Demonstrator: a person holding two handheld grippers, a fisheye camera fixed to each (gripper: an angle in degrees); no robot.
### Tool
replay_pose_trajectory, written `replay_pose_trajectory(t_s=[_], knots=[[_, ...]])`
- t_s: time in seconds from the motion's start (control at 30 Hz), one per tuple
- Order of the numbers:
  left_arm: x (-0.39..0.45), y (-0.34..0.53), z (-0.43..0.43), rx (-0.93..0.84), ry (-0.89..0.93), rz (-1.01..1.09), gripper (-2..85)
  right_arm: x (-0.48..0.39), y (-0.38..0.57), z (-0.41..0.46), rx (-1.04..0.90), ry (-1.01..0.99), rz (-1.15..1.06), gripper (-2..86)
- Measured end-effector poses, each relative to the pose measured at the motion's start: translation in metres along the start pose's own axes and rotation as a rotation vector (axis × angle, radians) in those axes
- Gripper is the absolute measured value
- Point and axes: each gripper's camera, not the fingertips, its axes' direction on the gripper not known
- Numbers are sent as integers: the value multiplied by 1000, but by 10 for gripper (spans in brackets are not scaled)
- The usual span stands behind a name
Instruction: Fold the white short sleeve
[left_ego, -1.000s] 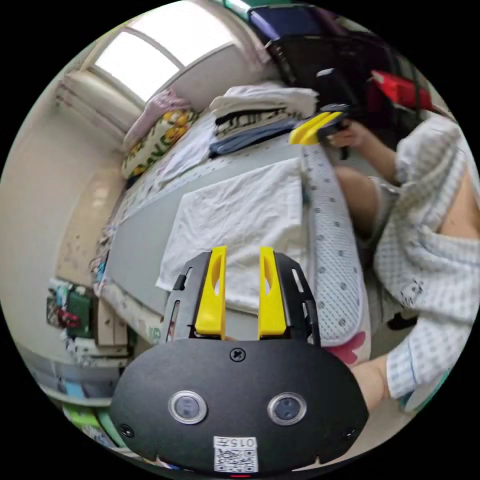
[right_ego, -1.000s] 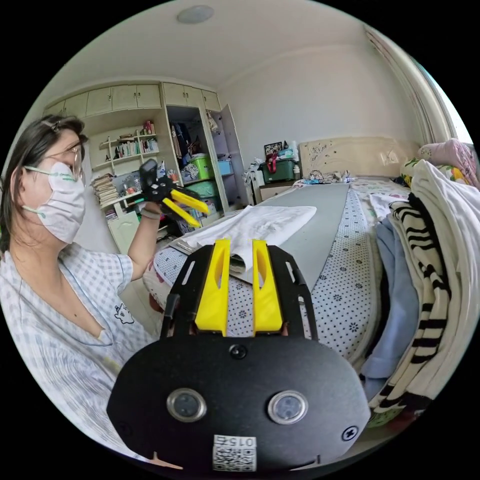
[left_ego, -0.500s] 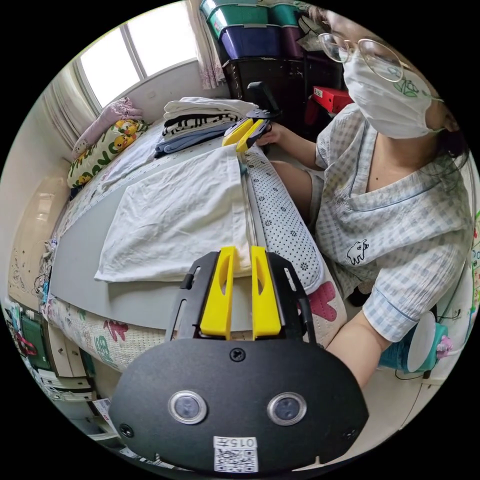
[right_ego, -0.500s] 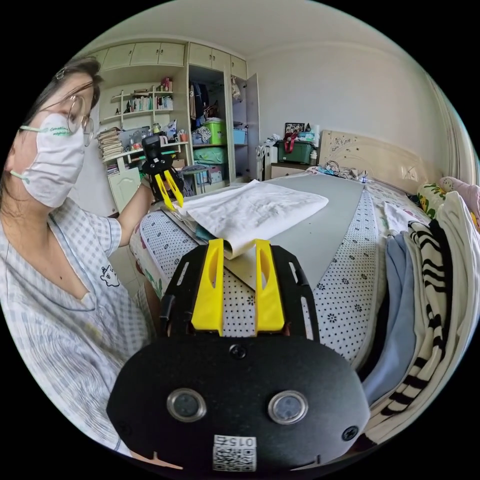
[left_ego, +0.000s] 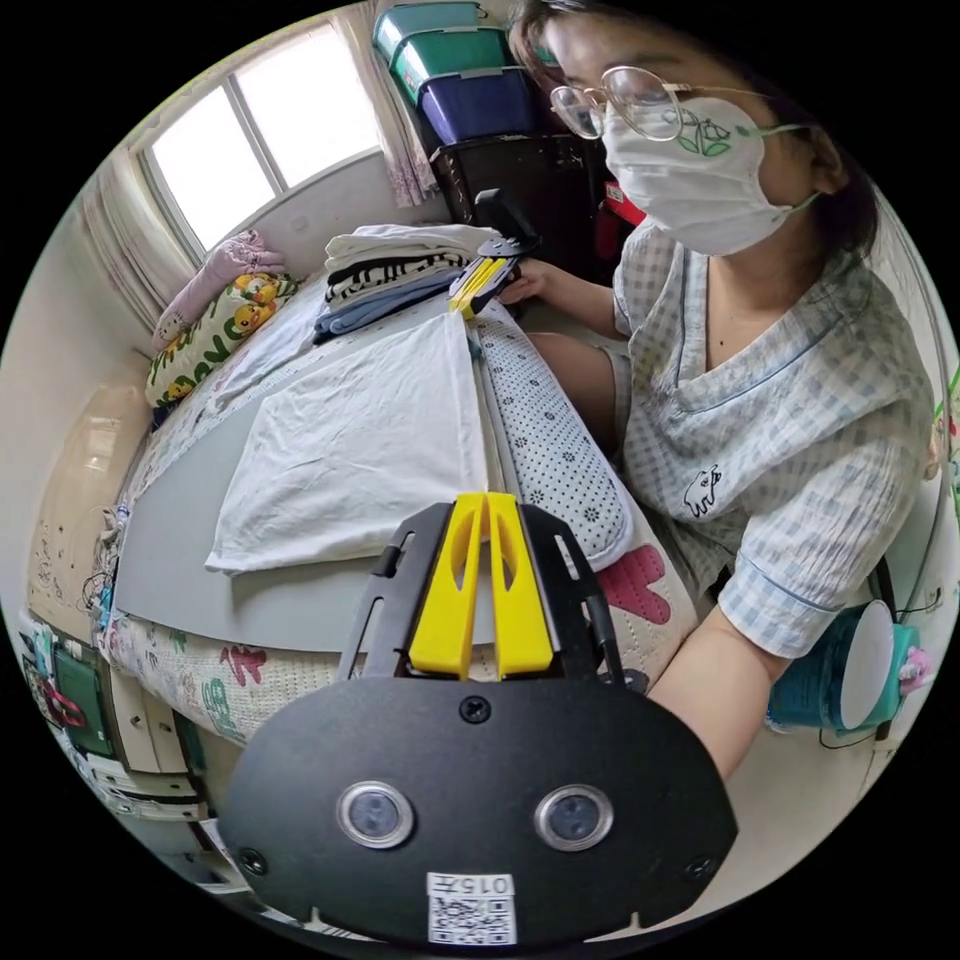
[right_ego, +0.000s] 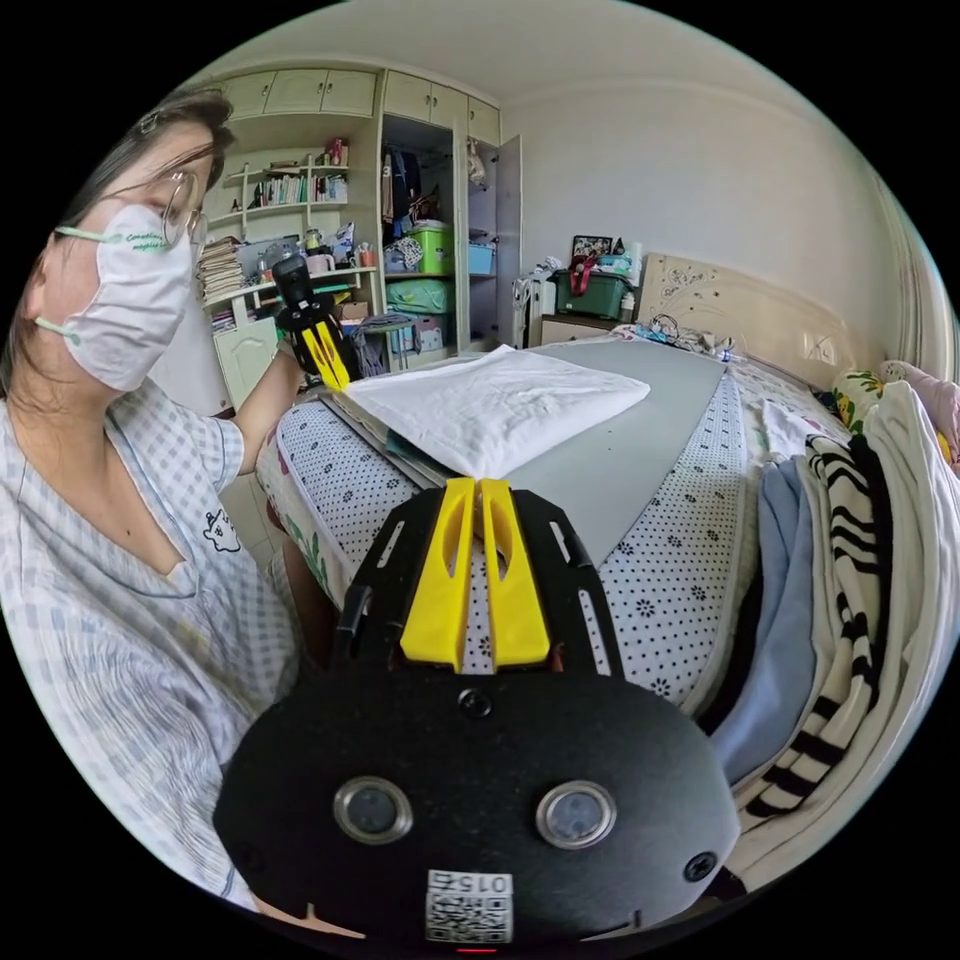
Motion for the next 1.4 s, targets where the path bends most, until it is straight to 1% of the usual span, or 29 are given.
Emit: replay_pose_trajectory(t_s=[0.07, 0.13, 0.43, 0.63, 0.7, 0.8, 0.97, 1.13, 1.23, 1.4], knots=[[-1, 5, 12, -35, 32, 6, -1, -4, 1, -2, 10, -14, 24, -7], [-2, 11, 15, -29, 46, 3, -1, -8, 2, -3, 19, -24, 44, -7], [7, 40, 24, -34, 45, -11, 0, -46, -3, -4, 46, -12, 100, -7], [12, 63, 28, -23, 63, -65, -1, -83, -19, -2, 28, 41, 136, -6], [17, 69, 29, -21, 66, -131, -3, -95, -26, -1, 15, 59, 141, -6], [42, 80, 26, -19, -22, -203, -5, -114, -36, -1, 9, 75, 162, -5], [75, 80, 24, -137, -121, -361, -4, -147, -58, -1, -1, 89, 182, -4], [101, 85, 23, -190, -187, -473, -1, -171, -84, -4, -35, 61, 220, -4], [117, 96, 13, -149, -219, -561, 4, -188, -101, -5, -49, 48, 229, -4], [147, 126, -16, -72, -351, -766, 11, -225, -135, -6, -100, 86, 184, -2]])
